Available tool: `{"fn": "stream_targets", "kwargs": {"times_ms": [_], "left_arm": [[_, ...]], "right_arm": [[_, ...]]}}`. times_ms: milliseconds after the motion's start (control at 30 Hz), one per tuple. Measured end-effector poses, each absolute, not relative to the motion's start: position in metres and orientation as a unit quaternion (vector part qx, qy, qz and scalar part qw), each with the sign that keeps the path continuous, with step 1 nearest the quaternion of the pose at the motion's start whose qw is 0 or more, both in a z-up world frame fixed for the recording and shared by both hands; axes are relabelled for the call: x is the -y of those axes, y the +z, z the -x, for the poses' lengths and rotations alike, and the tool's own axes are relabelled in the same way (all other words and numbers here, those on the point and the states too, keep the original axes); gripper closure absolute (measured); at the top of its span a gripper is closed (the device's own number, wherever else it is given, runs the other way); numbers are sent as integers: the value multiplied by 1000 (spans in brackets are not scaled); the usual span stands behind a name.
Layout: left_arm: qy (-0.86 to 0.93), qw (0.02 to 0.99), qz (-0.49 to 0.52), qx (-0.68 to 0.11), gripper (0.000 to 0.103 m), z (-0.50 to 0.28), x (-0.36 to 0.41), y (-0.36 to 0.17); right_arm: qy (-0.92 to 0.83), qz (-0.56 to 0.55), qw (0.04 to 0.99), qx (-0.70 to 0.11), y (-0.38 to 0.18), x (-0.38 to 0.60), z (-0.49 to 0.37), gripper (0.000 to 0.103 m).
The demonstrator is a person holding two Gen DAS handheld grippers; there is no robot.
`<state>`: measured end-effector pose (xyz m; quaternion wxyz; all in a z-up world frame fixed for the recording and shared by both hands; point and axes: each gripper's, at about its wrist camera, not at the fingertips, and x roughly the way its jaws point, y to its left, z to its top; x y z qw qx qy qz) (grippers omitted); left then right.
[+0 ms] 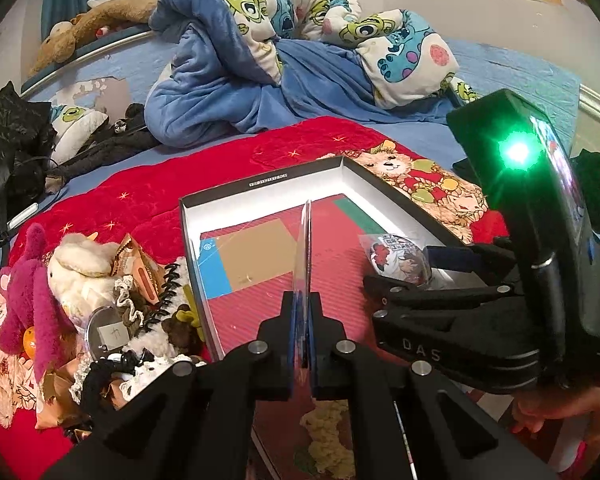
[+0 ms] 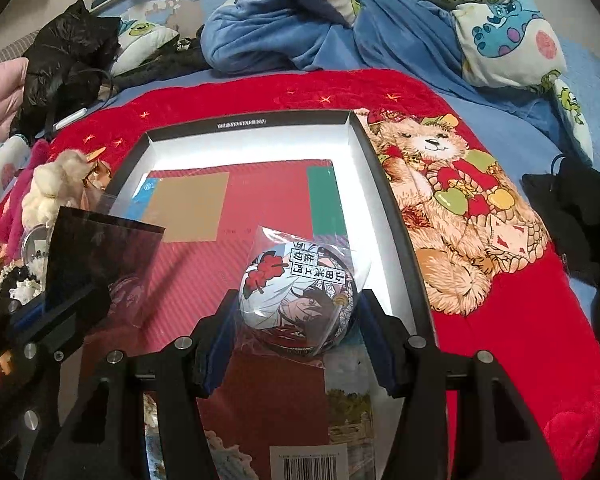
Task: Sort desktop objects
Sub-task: 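Carry the badge bag with the right tool while the left tool carries the card over the box, then open the right tool to drop the badge bag into the box while the left tool releases the card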
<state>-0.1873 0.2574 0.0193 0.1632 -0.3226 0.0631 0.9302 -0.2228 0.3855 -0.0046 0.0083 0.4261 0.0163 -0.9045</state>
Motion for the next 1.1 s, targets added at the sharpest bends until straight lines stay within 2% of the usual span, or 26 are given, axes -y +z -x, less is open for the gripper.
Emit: {"fn": "stream_targets", "kwargs": {"times_ms": [400, 667, 733, 767, 833, 867, 933, 967, 1000, 1067, 1100], "left_arm": [[933, 148, 320, -72, 99, 186, -259, 19], [930, 139, 331, -80, 89, 188, -261, 10], [932, 136, 326, -80, 79, 186, -260, 11], [935, 131, 319, -80, 77, 185, -259, 13], [941, 119, 307, -77, 61, 185, -256, 17], [942, 115, 305, -75, 57, 186, -253, 18], [944, 108, 304, -70, 42, 188, -247, 21], [945, 104, 303, -66, 38, 189, -244, 21], [946, 101, 302, -61, 30, 190, -240, 22], [948, 97, 300, -45, 15, 192, -231, 24], [949, 94, 298, -39, 2, 192, -227, 25]], "right_arm": [[-901, -433, 4, -31, -8, -381, 224, 46], [-901, -431, 2, -37, -8, -379, 224, 39], [-902, -430, 2, -36, -7, -380, 224, 38], [-903, -428, 0, -34, -7, -380, 224, 34], [-906, -422, -6, -27, -5, -382, 223, 28], [-909, -415, -11, -21, -3, -384, 221, 25], [-915, -403, -14, -6, 0, -388, 219, 25], [-916, -400, -11, 0, 0, -390, 218, 24], [-917, -398, -10, 3, 1, -390, 218, 24], [-919, -393, -18, 2, 3, -391, 217, 13], [-920, -392, -14, 9, 4, -393, 216, 12]]}}
